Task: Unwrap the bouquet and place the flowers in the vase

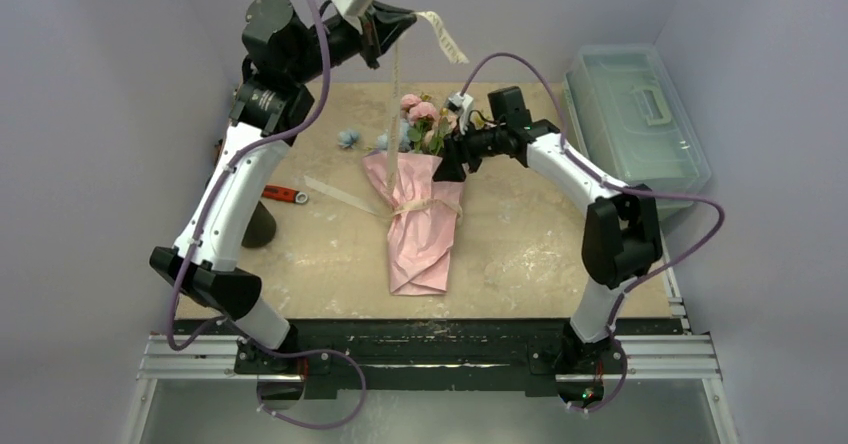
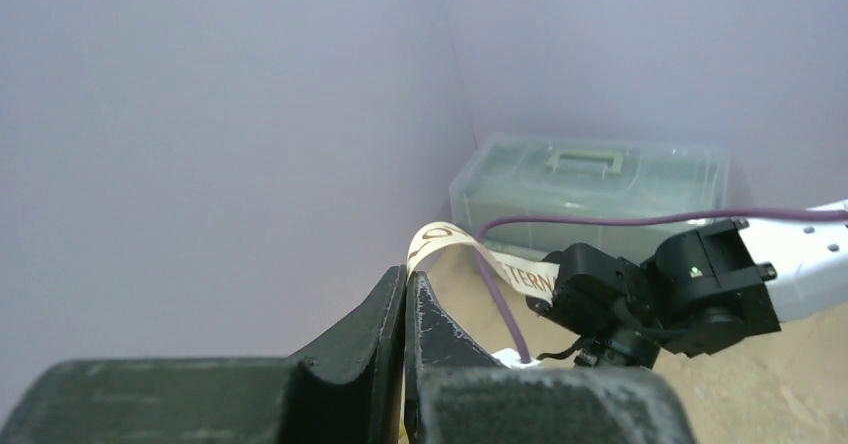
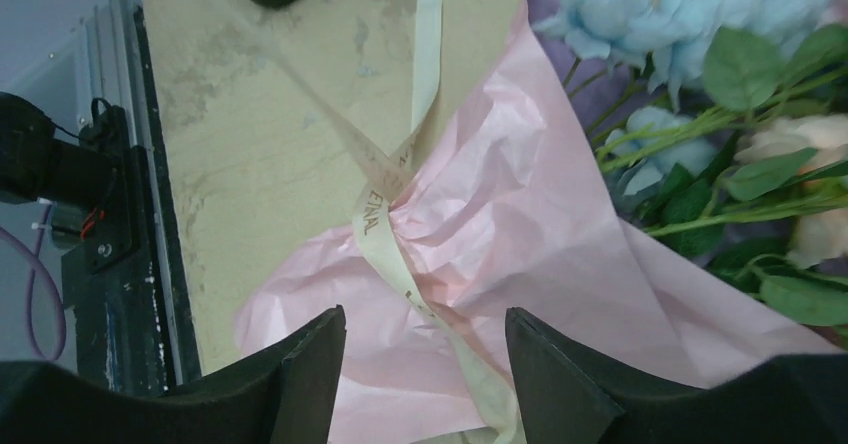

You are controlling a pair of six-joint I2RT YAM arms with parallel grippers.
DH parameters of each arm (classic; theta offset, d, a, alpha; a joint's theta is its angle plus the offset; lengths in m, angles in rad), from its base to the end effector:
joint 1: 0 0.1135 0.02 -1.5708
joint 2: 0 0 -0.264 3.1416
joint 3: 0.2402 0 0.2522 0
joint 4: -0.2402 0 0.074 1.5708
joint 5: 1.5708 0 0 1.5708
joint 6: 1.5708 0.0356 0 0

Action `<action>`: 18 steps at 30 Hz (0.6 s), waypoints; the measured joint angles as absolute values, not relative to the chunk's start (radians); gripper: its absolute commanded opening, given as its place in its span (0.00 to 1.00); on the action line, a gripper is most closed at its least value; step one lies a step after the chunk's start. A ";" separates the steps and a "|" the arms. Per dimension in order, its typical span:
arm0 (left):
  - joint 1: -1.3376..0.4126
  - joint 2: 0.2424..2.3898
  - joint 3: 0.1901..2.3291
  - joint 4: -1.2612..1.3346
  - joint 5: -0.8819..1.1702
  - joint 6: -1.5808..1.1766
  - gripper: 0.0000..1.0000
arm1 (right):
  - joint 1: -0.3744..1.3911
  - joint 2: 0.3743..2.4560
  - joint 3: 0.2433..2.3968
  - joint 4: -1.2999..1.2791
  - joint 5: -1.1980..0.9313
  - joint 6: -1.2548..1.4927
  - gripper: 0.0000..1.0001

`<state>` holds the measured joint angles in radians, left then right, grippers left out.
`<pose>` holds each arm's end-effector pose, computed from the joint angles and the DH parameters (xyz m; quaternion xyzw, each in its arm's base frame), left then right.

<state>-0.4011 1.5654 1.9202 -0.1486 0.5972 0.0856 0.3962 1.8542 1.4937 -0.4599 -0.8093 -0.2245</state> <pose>0.2948 -0.1468 0.5400 0.3668 0.5299 -0.2997 0.7034 0.3696 0.1825 0.2646 -0.3986 0.7704 0.3938 0.3042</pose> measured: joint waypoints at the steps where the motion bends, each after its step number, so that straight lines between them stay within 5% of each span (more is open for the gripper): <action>1: -0.401 1.586 1.961 -0.129 0.594 0.062 0.00 | 0.387 1.816 1.475 -0.436 -0.816 -0.215 0.69; 9: -0.400 1.757 2.203 -0.019 0.587 -0.120 0.00 | 0.366 1.635 1.393 -0.249 -0.833 -0.116 0.71; 18: -0.368 1.717 1.958 -0.088 0.286 -0.091 0.00 | 0.368 1.637 1.370 -0.247 -0.825 -0.131 0.67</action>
